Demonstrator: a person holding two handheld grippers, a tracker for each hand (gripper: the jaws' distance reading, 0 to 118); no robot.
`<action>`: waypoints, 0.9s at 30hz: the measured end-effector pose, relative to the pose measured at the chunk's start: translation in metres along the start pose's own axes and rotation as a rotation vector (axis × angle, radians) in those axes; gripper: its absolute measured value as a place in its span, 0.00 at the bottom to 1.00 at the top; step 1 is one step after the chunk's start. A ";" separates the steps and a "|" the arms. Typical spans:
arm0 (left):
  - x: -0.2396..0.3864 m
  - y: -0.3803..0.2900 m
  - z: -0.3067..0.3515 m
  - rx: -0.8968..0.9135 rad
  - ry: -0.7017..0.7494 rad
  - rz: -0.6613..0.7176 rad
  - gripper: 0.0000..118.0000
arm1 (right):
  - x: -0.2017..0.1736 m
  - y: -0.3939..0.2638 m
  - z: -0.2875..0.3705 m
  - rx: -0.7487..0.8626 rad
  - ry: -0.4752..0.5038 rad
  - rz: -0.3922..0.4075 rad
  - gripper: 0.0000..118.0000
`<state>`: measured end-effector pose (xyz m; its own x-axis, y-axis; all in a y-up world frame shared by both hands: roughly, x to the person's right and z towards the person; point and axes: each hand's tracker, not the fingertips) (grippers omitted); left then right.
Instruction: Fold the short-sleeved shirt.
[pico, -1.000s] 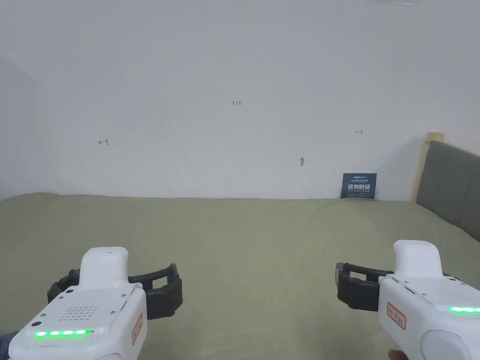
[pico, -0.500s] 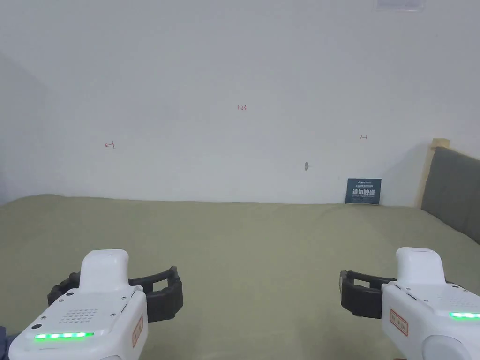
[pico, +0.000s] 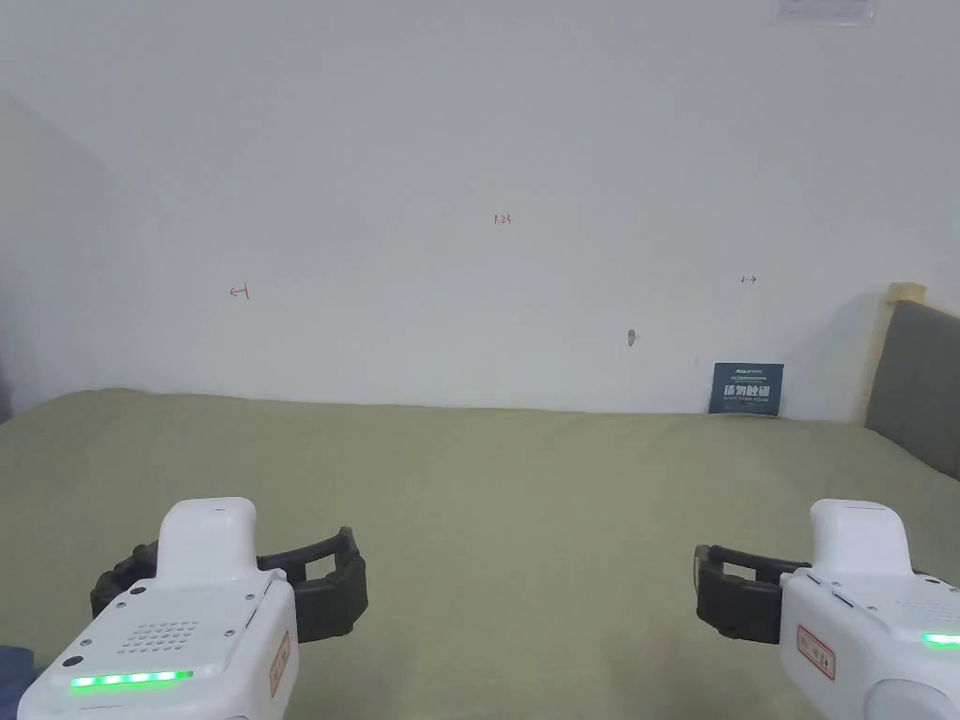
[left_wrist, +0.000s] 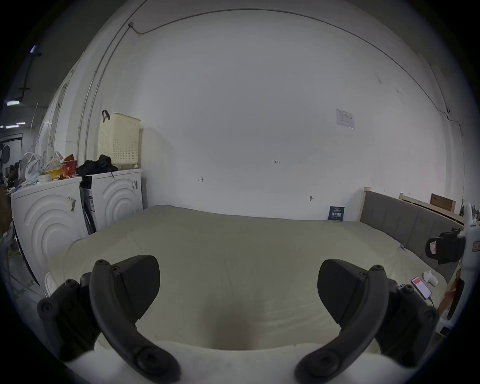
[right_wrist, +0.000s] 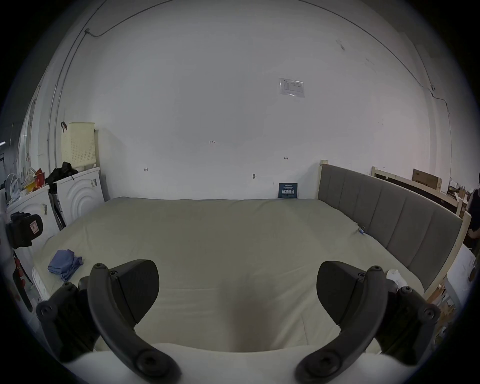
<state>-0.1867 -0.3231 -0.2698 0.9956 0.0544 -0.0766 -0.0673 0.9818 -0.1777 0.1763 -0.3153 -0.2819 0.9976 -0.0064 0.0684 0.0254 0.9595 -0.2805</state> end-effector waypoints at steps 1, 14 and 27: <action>0.000 0.000 0.000 0.000 0.000 -0.004 1.00 | 0.000 0.000 0.000 0.000 -0.001 -0.002 1.00; 0.009 -0.002 -0.004 -0.012 -0.015 -0.052 1.00 | -0.001 0.000 -0.001 0.006 -0.024 0.006 1.00; 0.010 -0.004 -0.003 -0.023 -0.020 -0.060 1.00 | 0.012 0.005 -0.001 0.000 -0.004 -0.072 1.00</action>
